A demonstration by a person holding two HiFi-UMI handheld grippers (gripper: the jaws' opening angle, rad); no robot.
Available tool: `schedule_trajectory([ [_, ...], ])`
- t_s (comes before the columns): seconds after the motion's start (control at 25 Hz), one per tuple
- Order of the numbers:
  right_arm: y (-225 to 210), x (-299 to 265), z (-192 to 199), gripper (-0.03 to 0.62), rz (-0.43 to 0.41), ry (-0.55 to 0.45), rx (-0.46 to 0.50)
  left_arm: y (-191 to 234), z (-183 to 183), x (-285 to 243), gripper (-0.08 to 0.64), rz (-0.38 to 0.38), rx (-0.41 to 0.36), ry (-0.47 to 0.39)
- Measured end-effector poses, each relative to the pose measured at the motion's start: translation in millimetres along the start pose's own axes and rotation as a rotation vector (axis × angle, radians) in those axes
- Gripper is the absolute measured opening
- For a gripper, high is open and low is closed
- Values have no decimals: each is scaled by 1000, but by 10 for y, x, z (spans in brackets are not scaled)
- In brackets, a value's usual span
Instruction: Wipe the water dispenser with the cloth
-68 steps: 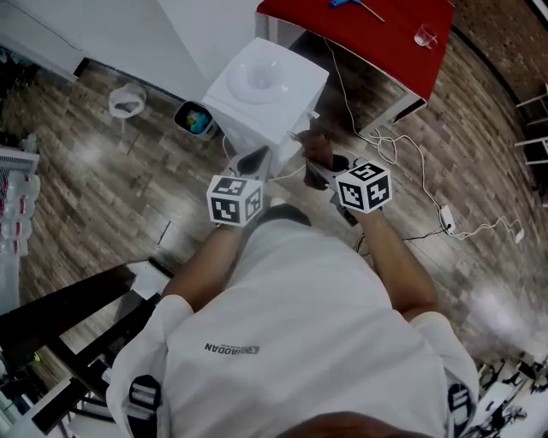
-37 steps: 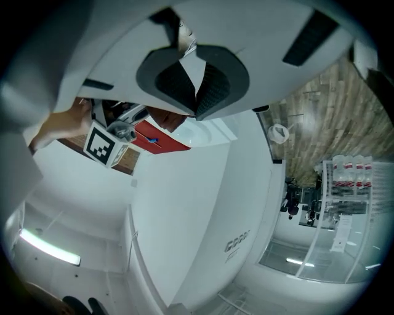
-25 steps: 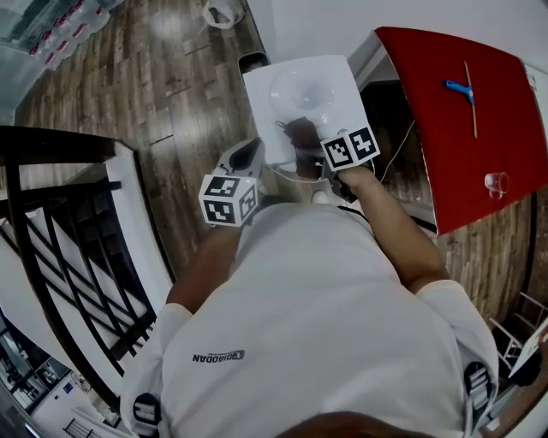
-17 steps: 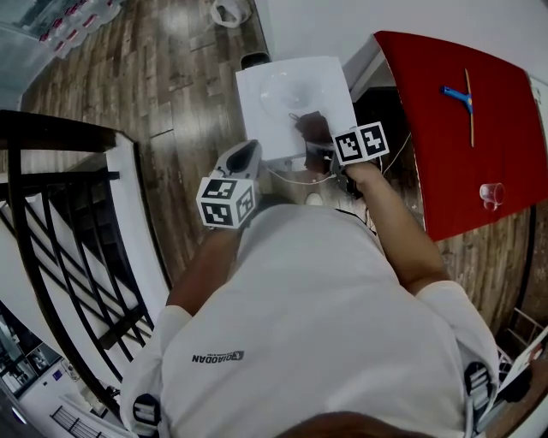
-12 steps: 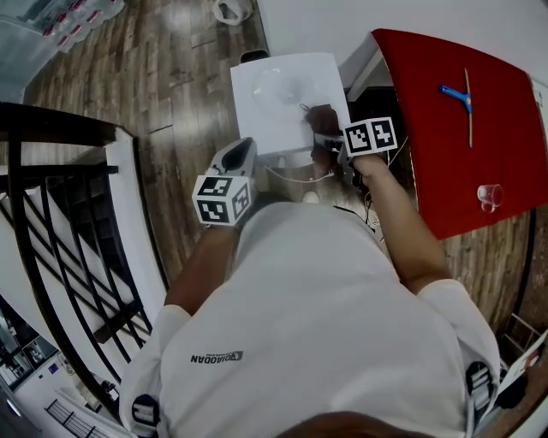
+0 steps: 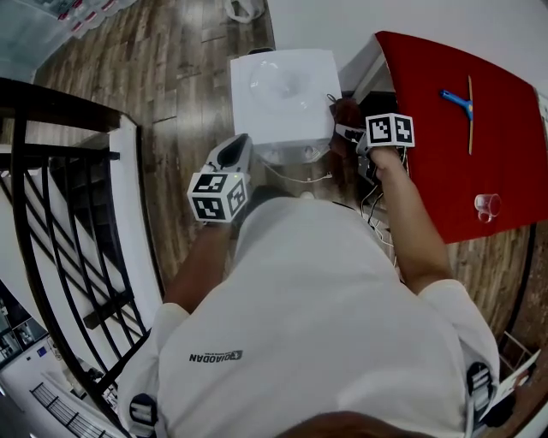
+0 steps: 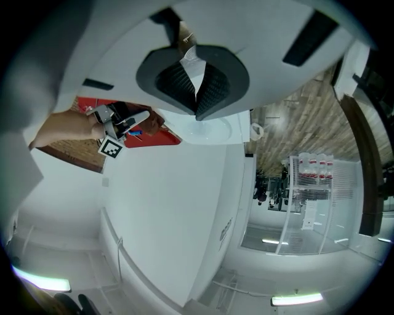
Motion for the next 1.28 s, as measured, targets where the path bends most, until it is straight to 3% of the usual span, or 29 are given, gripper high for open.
schedule_trajectory([
  [0.24,-166,81,-62,85,27,-54,-18,2,3,44,-1,-8,13,-15],
  [0.44,-349,180,-100,84,130,-103,13,93,112,115,0,-20,42,-9],
  [0.6,-398,321,-159,84,179,-225,56,168,218,234,0,-30,64,-13],
  [0.76,-141,476,-173,85,195,-384,156,251,342,437,0,-31,93,-7],
  [0.92,459,330,117,86,139,-441,342,294,535,723,0,-31,116,9],
  [1.04,850,5,439,85,79,-418,410,390,683,923,0,-45,138,14],
  [1.28,1407,-808,1119,86,-41,-218,476,549,907,1342,0,-85,164,7],
])
Point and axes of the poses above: the fingertips, and each gripper's own axes: x backward along the fingers, y to its left, z out of its underside, the point moved 1 cm from there along x, backward along the fingers, and after that the axes turned 11 degrees about -x, right-handed, at the moved point
